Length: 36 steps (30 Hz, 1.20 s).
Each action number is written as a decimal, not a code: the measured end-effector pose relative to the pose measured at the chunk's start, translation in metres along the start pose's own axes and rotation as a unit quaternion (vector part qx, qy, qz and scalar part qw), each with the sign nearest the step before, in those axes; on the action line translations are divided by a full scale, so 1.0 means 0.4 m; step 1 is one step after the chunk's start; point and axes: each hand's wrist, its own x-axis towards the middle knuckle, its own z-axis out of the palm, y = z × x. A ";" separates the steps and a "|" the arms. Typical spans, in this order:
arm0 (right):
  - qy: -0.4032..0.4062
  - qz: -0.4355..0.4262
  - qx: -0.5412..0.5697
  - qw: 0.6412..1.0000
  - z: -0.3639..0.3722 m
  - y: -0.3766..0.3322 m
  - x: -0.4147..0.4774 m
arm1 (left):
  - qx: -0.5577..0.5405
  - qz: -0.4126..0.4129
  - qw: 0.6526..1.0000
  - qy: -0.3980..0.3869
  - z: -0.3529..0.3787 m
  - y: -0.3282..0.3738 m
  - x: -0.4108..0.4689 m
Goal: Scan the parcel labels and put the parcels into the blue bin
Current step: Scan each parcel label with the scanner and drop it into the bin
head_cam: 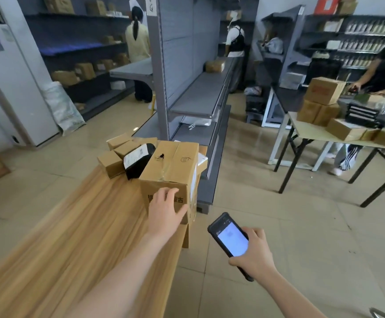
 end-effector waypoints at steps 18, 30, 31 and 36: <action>-0.155 -0.178 -0.059 0.970 -0.014 -0.081 0.641 | 0.225 -0.060 0.972 -0.019 0.101 -0.047 0.221; -0.285 -0.313 -0.095 0.901 0.136 -0.257 0.715 | 0.208 -0.196 0.958 -0.010 -0.081 -0.135 0.003; -0.285 -0.318 -0.098 0.899 0.147 -0.273 0.713 | 0.201 -0.214 0.956 0.004 -0.095 -0.148 -0.008; -0.294 -0.345 -0.093 0.886 0.201 -0.339 0.699 | 0.151 -0.314 0.934 0.076 -0.149 -0.209 -0.032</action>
